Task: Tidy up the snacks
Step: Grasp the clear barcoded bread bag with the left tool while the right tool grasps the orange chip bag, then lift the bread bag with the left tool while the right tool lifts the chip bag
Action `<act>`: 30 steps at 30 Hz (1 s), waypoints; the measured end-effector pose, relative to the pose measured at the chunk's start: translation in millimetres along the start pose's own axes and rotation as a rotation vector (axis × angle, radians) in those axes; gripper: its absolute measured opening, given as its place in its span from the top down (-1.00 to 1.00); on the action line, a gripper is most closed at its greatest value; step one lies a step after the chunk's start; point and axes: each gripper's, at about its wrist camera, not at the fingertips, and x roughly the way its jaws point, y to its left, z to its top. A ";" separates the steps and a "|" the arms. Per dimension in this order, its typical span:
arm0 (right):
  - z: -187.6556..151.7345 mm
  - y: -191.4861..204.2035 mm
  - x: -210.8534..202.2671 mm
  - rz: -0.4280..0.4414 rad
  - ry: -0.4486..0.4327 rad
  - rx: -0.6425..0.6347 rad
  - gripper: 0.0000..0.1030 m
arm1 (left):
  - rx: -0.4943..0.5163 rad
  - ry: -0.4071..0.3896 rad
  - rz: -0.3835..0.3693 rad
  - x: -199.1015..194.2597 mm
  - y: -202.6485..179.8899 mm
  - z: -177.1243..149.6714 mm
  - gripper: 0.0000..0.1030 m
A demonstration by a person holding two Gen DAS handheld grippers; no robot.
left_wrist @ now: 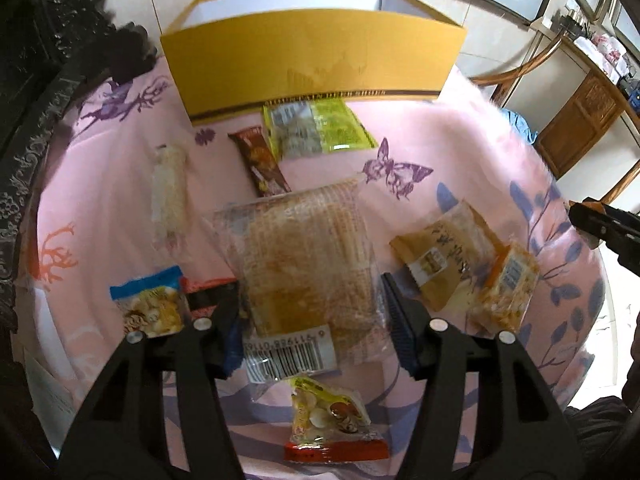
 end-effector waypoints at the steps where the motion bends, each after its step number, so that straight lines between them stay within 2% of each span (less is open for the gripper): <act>1: 1.0 0.6 -2.6 -0.002 -0.010 -0.004 0.04 | 0.007 -0.011 -0.002 -2.7 -1.7 0.1 -0.16; 5: 2.2 -5.0 -3.4 -0.040 -0.025 0.012 0.04 | 0.011 -0.018 -0.032 -2.0 -8.2 4.9 -0.16; 9: 1.8 -12.5 -5.9 -0.008 -0.027 0.066 0.04 | 0.012 -0.008 -0.074 0.7 -15.2 3.5 -0.16; 13: 3.0 -8.5 -9.1 -0.043 -0.040 0.036 0.04 | 0.047 -0.010 -0.071 0.5 -20.5 3.0 -0.16; 20: 6.9 4.2 -13.4 -0.073 -0.059 -0.037 0.04 | 0.014 -0.009 -0.078 -2.5 -12.6 5.7 -0.16; 30: 11.2 -3.1 -17.2 -0.037 -0.067 0.023 0.04 | -0.004 -0.032 -0.053 -6.1 -4.1 7.4 -0.16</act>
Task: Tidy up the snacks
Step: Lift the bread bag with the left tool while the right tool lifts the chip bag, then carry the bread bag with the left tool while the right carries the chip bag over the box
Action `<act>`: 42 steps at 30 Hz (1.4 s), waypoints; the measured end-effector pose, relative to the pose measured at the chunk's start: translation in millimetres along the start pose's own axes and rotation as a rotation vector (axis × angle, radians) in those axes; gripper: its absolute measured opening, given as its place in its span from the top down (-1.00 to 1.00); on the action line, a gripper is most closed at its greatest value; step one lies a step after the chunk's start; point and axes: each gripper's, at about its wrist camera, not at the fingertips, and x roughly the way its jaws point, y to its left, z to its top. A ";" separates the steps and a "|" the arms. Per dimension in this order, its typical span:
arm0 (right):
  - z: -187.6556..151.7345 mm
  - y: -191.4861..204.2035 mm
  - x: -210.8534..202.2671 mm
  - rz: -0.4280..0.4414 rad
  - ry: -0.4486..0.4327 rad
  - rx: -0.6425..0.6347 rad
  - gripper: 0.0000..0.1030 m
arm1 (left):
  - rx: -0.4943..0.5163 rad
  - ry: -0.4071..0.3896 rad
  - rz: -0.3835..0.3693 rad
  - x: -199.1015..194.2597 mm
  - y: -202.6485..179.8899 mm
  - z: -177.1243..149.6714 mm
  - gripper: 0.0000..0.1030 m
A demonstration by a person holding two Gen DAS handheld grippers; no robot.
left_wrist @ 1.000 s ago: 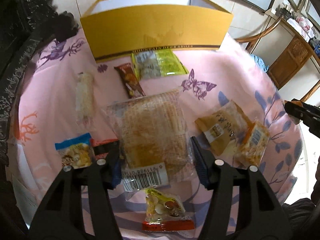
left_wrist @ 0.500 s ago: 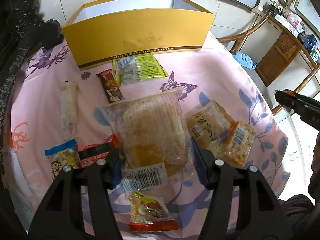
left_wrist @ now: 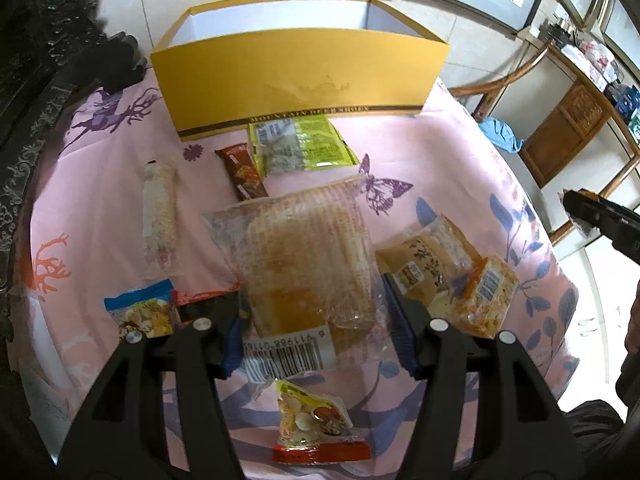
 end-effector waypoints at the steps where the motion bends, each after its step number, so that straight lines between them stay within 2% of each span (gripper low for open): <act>1: 0.2 1.1 -0.6 -0.006 -0.008 -0.004 0.04 | 0.003 -0.001 -0.003 -0.6 0.8 0.5 -0.16; 10: 4.1 2.0 -2.1 0.021 -0.004 0.020 0.03 | -0.003 0.011 0.013 1.7 7.6 1.8 -0.17; 16: 6.0 4.3 -5.0 0.042 -0.008 0.027 0.03 | -0.037 -0.023 0.023 -6.9 17.4 4.0 -0.17; 21: 13.1 4.6 -11.2 0.048 -0.036 0.039 0.03 | -0.057 -0.045 0.079 -13.4 26.0 9.4 -0.17; 23: 18.5 6.3 -15.4 0.035 -0.060 0.023 0.03 | -0.065 -0.059 0.073 -16.9 29.5 11.6 -0.17; 27: 30.6 6.3 -22.2 0.071 -0.088 0.025 0.03 | -0.050 -0.112 0.051 -26.8 28.9 19.4 -0.17; 32: 51.3 13.1 -36.2 0.089 -0.153 -0.005 0.03 | -0.113 -0.167 -0.008 -39.9 35.1 41.2 -0.17; 37: 83.2 20.1 -49.0 0.132 -0.245 -0.014 0.03 | -0.077 -0.229 0.118 -51.2 30.9 71.7 -0.17; 42: 125.3 28.9 -47.1 0.158 -0.313 -0.052 0.03 | -0.066 -0.283 0.153 -63.3 31.2 102.6 -0.17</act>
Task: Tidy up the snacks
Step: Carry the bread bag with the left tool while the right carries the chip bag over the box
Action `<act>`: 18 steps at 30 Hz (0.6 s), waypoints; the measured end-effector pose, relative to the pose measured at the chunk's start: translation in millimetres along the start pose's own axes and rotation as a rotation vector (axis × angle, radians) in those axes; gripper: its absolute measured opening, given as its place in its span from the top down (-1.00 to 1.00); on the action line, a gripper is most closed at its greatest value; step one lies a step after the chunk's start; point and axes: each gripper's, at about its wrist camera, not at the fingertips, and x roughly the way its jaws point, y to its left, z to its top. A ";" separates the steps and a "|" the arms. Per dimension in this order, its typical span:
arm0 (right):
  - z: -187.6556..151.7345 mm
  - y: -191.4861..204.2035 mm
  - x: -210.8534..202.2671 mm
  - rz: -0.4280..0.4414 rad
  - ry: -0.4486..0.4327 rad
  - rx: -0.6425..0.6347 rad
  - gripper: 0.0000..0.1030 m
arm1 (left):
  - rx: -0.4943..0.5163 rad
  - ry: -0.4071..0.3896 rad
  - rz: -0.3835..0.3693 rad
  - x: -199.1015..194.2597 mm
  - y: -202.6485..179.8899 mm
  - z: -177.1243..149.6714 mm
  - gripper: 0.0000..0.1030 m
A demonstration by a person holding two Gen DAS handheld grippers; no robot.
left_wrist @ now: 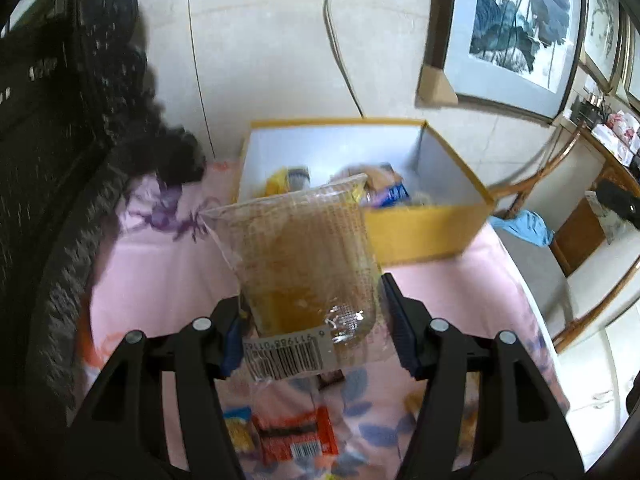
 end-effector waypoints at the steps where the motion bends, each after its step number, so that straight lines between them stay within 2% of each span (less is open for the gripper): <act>1: 10.2 1.1 7.1 0.010 -0.015 -0.008 0.03 | 0.011 -0.018 0.020 2.2 -0.6 8.6 -0.17; 4: 35.3 4.7 29.5 0.038 -0.046 -0.023 0.03 | 0.025 -0.054 0.078 11.5 -2.0 30.6 -0.17; 8: 65.4 17.6 69.7 0.068 -0.054 -0.065 0.05 | 0.005 -0.087 0.093 39.3 -1.1 63.2 -0.17; 12: 92.5 26.8 107.4 0.112 -0.074 -0.098 0.08 | 0.043 -0.107 0.140 70.6 -0.2 89.3 -0.17; 15: 102.4 35.3 145.3 0.122 -0.033 -0.123 0.39 | -0.017 -0.097 0.117 95.7 13.0 105.3 -0.16; 18: 101.4 37.2 172.6 0.156 0.010 -0.110 0.43 | -0.047 -0.089 0.115 111.0 22.7 113.9 -0.15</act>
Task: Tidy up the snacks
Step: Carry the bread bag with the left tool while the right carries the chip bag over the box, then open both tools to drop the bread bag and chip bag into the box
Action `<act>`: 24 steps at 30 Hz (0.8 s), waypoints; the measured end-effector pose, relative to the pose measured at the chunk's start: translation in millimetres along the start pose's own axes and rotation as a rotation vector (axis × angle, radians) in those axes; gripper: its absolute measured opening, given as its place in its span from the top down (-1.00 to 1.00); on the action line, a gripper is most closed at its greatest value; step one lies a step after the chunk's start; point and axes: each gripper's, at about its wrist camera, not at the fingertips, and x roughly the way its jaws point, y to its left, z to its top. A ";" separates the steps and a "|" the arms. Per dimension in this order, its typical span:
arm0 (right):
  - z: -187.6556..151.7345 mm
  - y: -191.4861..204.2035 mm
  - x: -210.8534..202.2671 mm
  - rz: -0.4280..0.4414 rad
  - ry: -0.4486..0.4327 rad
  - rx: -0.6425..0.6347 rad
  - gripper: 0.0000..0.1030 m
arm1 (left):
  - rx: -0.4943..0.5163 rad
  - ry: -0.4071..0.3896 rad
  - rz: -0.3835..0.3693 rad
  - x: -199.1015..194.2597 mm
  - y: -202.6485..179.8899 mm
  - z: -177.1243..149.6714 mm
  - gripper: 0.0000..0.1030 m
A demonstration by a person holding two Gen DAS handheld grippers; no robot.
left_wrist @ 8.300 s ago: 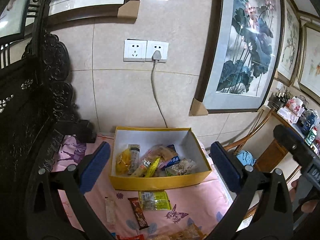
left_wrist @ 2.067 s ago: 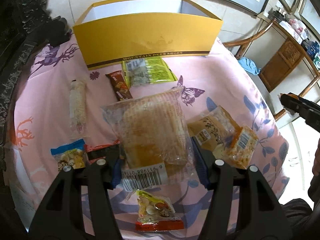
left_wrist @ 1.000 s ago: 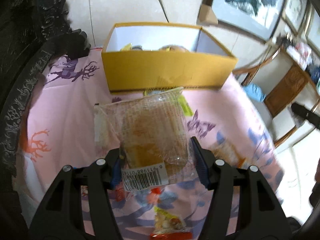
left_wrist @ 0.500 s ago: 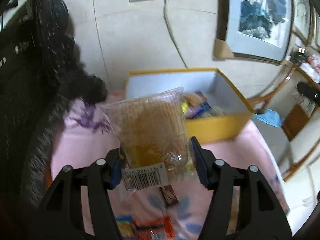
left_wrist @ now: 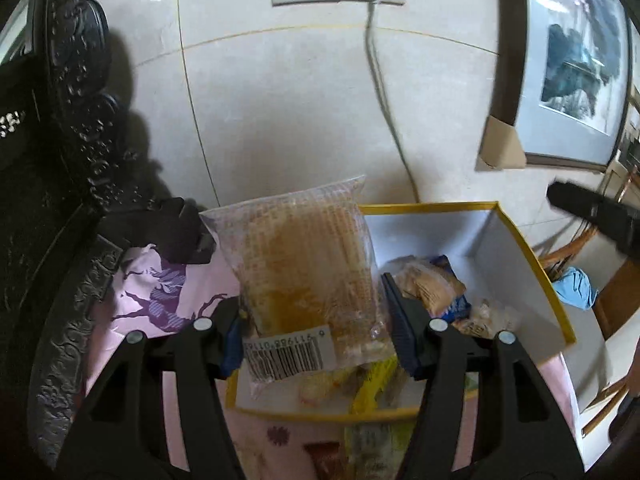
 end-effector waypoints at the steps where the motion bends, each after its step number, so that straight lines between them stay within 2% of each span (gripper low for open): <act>1: -1.2 -1.0 2.6 0.010 0.006 0.008 0.41 | 0.001 0.005 -0.002 3.0 0.4 0.5 -0.15; 2: -3.2 -2.6 2.7 0.004 0.000 0.022 0.33 | 0.008 0.003 -0.007 5.0 0.4 0.0 -0.15; 3: -4.3 -3.3 2.1 -0.017 -0.003 0.022 -0.17 | 0.008 -0.001 -0.004 4.8 1.2 -1.6 -0.15; 4: -6.0 -4.3 0.8 -0.049 -0.003 0.020 -0.92 | -0.003 -0.012 0.004 6.2 2.0 -1.4 -0.20; 5: -8.2 -6.4 -2.4 -0.080 -0.006 0.026 -0.97 | -0.019 -0.024 0.005 7.7 2.9 0.1 -0.33; 6: -10.9 -9.2 -7.9 -0.090 -0.017 0.036 -0.97 | -0.031 -0.031 0.011 8.7 2.6 0.0 -0.96; 8: -16.3 -13.9 -20.7 -0.108 -0.012 0.046 -0.97 | -0.040 -0.030 0.079 10.2 -1.0 0.0 -0.96; 9: -18.4 -16.0 -26.4 -0.116 -0.013 0.044 -0.97 | -0.030 -0.023 0.087 10.8 -3.2 -0.8 -0.96; 11: -22.7 -20.9 -37.6 -0.141 -0.013 0.047 -0.97 | 0.003 -0.004 0.063 11.2 -8.5 -3.8 -0.96; 15: -31.8 -28.5 -52.2 -0.160 0.016 0.075 -0.97 | 0.042 0.006 0.070 0.2 -12.9 -11.8 -0.96; 19: -61.9 -24.6 -53.6 -0.169 0.135 0.068 -0.97 | 0.039 0.050 0.072 -25.1 3.3 -41.6 -0.96; 20: -79.1 -19.9 -50.7 -0.149 0.189 0.064 -0.97 | 0.045 0.068 0.074 -29.9 8.5 -52.1 -0.96; 24: -128.3 -1.4 -33.5 -0.098 0.317 0.072 -0.97 | 0.092 0.122 0.091 -48.1 22.5 -102.4 -0.96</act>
